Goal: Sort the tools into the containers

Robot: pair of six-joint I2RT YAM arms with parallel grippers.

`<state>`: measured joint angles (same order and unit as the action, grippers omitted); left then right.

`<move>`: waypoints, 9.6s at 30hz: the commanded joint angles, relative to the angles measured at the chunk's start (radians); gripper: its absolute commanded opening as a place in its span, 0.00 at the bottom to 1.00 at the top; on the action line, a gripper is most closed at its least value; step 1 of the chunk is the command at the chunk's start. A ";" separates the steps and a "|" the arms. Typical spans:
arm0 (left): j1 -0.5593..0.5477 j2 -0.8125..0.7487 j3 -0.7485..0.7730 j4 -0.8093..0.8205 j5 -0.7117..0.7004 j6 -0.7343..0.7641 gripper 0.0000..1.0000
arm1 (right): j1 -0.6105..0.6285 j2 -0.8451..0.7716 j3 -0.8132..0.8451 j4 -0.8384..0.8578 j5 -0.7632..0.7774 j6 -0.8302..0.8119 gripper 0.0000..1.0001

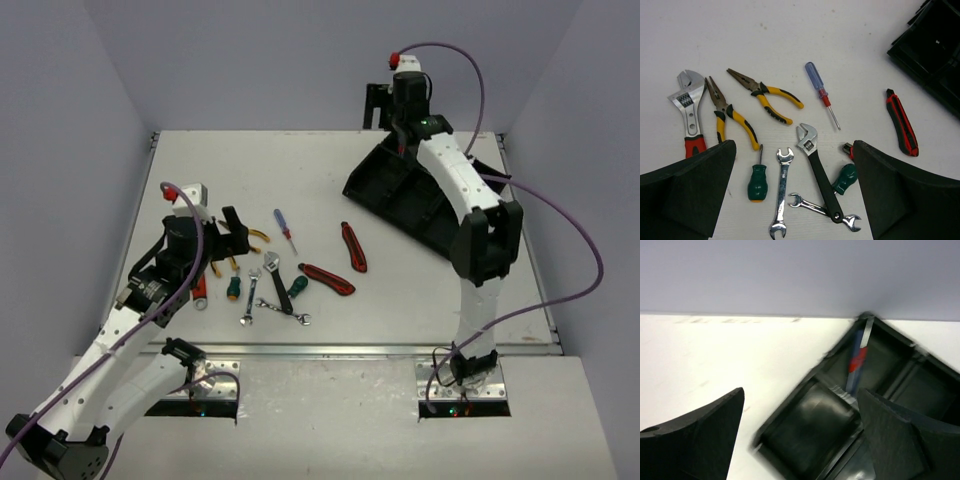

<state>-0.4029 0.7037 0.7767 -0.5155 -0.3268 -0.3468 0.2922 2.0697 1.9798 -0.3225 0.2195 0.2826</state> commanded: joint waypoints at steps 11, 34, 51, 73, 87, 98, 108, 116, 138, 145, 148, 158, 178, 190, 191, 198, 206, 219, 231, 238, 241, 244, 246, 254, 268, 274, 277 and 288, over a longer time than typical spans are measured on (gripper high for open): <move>0.036 -0.086 0.016 0.029 -0.047 -0.008 1.00 | 0.532 0.244 0.018 -0.234 0.089 0.129 0.65; 0.028 -0.109 0.012 0.037 -0.015 -0.003 1.00 | 0.466 0.404 0.098 -0.273 -0.087 0.143 0.04; 0.021 -0.101 0.012 0.039 -0.013 -0.001 1.00 | -0.131 0.170 0.154 -0.204 -0.060 0.123 0.00; 0.021 -0.035 0.009 0.052 0.027 0.015 1.00 | -0.228 0.402 0.299 0.017 -0.018 -0.024 0.64; 0.024 -0.043 0.010 0.050 0.014 0.014 1.00 | -0.169 -0.009 0.179 -0.148 -0.176 0.084 0.99; 0.036 -0.050 0.045 -0.038 -0.275 -0.113 1.00 | 0.350 -0.240 -0.344 -0.240 0.146 0.058 0.99; 0.044 -0.073 0.043 -0.046 -0.315 -0.134 1.00 | 0.555 -0.208 -0.526 -0.235 0.236 0.452 0.99; 0.044 -0.022 0.045 -0.057 -0.303 -0.148 1.00 | 0.595 -0.096 -0.421 -0.299 0.108 0.575 0.97; 0.085 0.470 -0.120 -0.113 0.070 -0.506 0.83 | 0.581 -0.768 -0.988 -0.198 0.219 0.405 0.98; 0.099 0.520 -0.193 -0.045 0.038 -0.513 0.81 | 0.578 -0.772 -1.011 -0.181 0.206 0.402 0.97; 0.104 0.533 -0.211 -0.013 0.040 -0.515 0.78 | 0.578 -0.761 -1.013 -0.174 0.197 0.405 0.97; 0.105 0.545 -0.269 0.083 0.092 -0.481 0.45 | 0.578 -0.728 -0.991 -0.173 0.172 0.411 0.96; 0.093 0.044 -0.394 0.460 0.697 -0.286 0.00 | 0.578 -0.653 -0.959 0.117 -0.238 0.460 0.99; 0.092 -0.095 -0.472 0.873 1.051 -0.350 0.00 | 0.579 -0.764 -1.166 0.685 -0.479 0.612 0.80; 0.092 -0.091 -0.471 0.879 1.054 -0.351 0.00 | 0.580 -0.753 -1.159 0.696 -0.503 0.613 0.74; 0.092 -0.063 -0.487 0.901 1.071 -0.353 0.00 | 0.587 -0.692 -1.125 0.755 -0.589 0.644 0.58; 0.092 -0.084 -0.502 0.923 1.083 -0.354 0.00 | 0.594 -0.664 -1.096 0.752 -0.600 0.627 0.33; 0.092 -0.114 -0.502 0.888 1.059 -0.335 0.52 | 0.596 -0.662 -1.082 0.720 -0.588 0.584 0.00; 0.092 -0.148 -0.290 0.381 0.687 -0.172 1.00 | 0.543 -0.655 -0.999 0.490 -0.375 0.467 0.00; 0.092 -0.107 -0.128 0.101 0.497 -0.182 1.00 | 0.335 -0.640 -0.958 0.371 -0.372 0.461 0.00; 0.092 -0.083 -0.039 0.014 0.469 -0.169 1.00 | 0.245 -0.628 -0.910 0.283 -0.313 0.418 0.00; 0.092 -0.077 0.039 -0.042 0.444 -0.116 1.00 | 0.125 -0.600 -0.832 0.189 -0.232 0.381 0.00; 0.092 -0.085 0.049 -0.042 0.438 -0.067 1.00 | 0.036 -0.571 -0.789 0.157 -0.219 0.389 0.00; 0.092 -0.086 -0.004 -0.004 0.411 -0.062 1.00 | -0.180 -0.284 -0.413 0.002 0.044 0.314 0.00; 0.090 -0.056 -0.012 0.008 0.465 -0.052 1.00 | -0.328 0.199 0.104 -0.081 0.146 0.214 0.03; 0.090 -0.038 -0.011 0.009 0.475 -0.047 1.00 | -0.331 0.171 0.082 -0.095 0.127 0.227 0.47; 0.090 -0.031 -0.002 0.004 0.475 -0.045 1.00 | -0.331 0.140 0.075 -0.130 0.113 0.241 0.63; 0.047 0.254 -0.001 0.082 0.425 -0.135 1.00 | -0.244 -0.231 -0.155 -0.277 -0.195 0.284 0.67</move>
<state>-0.3122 0.8172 0.7658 -0.5312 0.1188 -0.4400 -0.0303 2.0623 1.9374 -0.5838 0.2139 0.5689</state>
